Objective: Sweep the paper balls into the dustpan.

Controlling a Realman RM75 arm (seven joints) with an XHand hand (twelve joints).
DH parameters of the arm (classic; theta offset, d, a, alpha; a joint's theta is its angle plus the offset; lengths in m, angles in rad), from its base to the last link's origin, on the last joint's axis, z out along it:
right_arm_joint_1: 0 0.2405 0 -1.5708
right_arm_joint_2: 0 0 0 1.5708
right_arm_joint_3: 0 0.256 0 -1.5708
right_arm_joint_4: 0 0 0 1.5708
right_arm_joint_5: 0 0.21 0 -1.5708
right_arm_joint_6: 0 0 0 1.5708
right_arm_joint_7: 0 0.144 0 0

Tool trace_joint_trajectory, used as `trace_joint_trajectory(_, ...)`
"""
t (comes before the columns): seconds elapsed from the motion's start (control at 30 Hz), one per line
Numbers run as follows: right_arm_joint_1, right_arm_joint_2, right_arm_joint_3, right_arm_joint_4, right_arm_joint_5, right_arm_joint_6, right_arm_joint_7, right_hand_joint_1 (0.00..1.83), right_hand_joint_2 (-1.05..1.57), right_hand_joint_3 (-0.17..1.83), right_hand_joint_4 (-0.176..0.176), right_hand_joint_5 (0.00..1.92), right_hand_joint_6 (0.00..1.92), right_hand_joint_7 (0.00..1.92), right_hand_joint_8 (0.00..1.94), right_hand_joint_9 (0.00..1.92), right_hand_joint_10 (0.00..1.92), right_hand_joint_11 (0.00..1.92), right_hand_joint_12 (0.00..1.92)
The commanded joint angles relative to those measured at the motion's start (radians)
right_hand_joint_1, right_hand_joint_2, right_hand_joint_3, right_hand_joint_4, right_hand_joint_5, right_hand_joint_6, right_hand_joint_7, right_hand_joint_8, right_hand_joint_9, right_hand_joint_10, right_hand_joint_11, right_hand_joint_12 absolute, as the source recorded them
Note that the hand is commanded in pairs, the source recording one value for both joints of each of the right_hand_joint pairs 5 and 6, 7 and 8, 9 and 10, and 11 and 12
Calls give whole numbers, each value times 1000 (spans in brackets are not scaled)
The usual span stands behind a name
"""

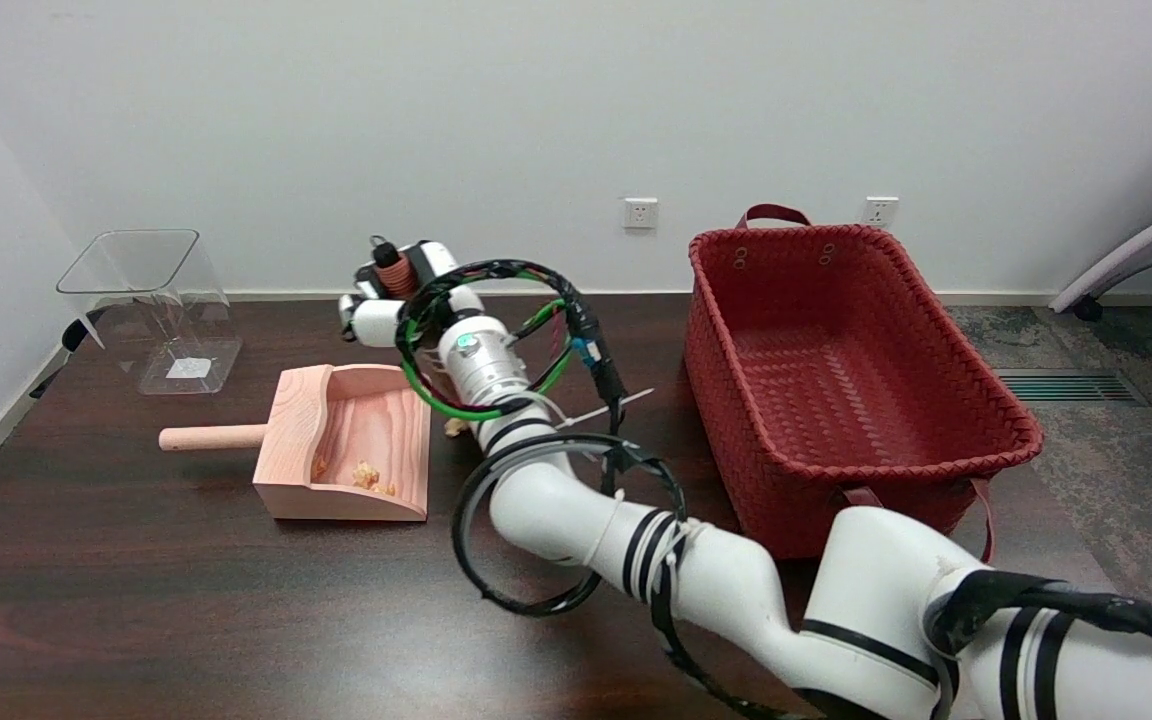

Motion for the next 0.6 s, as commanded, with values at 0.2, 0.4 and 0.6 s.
trace_joint_trajectory(0.2,-45,-139,-16,-111,17,-11,5,1317,866,889,0,1920,1920,1920,1920,1920,1920,1920,1920)
trace_joint_trajectory(0.4,-39,-151,-13,-130,18,-24,10,1320,843,904,0,1920,1920,1920,1920,1920,1920,1920,1920)
trace_joint_trajectory(0.6,-16,-151,-21,-152,-6,-28,5,1322,837,910,0,1920,1920,1920,1920,1920,1920,1920,1920)
